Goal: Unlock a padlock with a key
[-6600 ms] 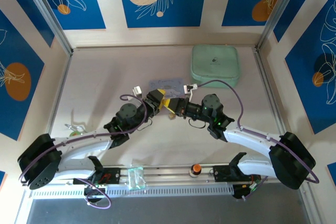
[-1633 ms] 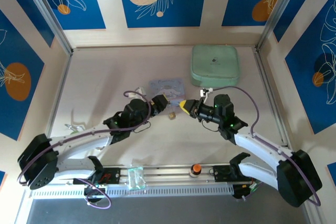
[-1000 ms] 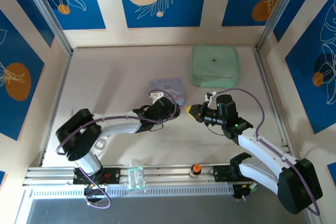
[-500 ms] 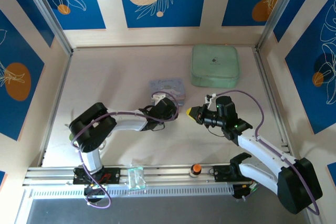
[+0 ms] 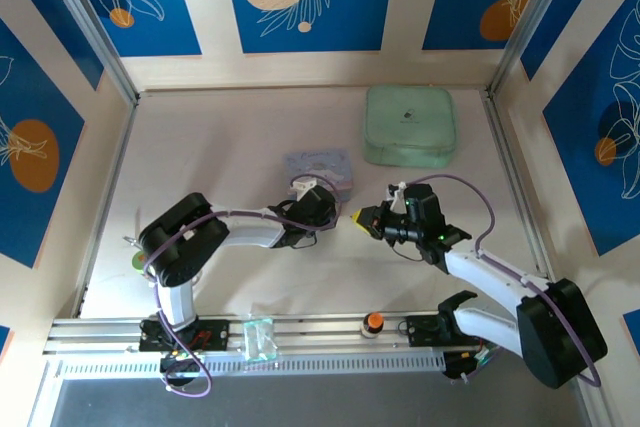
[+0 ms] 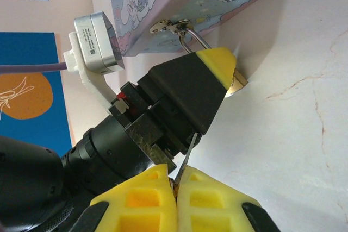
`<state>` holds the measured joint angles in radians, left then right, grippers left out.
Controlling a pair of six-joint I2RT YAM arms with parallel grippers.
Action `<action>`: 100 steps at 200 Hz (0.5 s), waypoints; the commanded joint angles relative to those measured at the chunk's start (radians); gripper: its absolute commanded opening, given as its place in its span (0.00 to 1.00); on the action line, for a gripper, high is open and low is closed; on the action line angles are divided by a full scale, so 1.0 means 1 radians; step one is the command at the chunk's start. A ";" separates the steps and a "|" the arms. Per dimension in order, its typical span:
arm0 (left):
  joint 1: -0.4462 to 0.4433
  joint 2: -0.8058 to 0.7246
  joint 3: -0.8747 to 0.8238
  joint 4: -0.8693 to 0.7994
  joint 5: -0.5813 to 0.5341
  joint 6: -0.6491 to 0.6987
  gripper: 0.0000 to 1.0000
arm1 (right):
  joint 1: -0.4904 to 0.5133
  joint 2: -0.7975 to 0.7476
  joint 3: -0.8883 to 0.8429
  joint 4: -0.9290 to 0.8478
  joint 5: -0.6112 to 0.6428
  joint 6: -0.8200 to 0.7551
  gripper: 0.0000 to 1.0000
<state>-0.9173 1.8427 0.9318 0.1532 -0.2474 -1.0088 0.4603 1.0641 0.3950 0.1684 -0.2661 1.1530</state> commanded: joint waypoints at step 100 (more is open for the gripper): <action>0.001 -0.035 -0.053 0.072 0.040 -0.047 0.07 | 0.014 0.221 -0.060 0.254 0.014 0.037 0.00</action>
<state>-0.9184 1.8412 0.9077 0.2108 -0.2363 -1.0241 0.4702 1.2671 0.3447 0.3557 -0.2512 1.1900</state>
